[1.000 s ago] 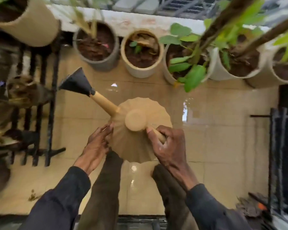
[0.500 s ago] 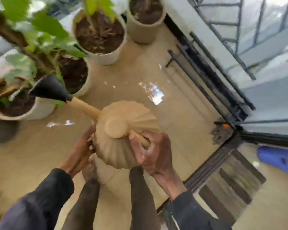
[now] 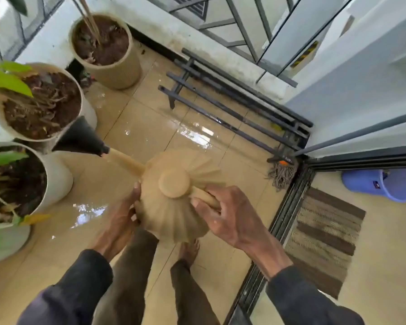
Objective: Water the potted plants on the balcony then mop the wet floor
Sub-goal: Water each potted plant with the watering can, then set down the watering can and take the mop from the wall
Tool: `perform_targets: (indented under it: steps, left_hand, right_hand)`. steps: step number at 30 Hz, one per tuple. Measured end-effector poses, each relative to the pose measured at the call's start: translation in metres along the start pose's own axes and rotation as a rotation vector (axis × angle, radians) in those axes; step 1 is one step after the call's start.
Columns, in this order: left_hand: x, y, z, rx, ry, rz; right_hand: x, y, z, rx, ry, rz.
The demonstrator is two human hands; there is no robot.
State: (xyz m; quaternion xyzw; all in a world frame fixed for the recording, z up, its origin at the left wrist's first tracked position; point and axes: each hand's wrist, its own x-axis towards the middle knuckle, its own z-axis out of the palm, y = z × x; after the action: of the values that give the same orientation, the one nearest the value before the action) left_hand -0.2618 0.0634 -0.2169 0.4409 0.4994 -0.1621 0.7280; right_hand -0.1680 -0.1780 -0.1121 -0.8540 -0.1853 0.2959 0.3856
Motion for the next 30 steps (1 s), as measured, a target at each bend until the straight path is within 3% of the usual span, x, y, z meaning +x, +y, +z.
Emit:
perform_targets:
  steps: [11,30]
  left_hand:
    - [0.076,0.072,0.086,0.222,-0.163,-0.036]
    - [0.294,0.102,0.313,0.244,-0.229,0.015]
  right_hand:
    - [0.069,0.058,-0.075,0.016,-0.068,0.248]
    - [0.233,0.273,-0.207,-0.031,0.062,0.325]
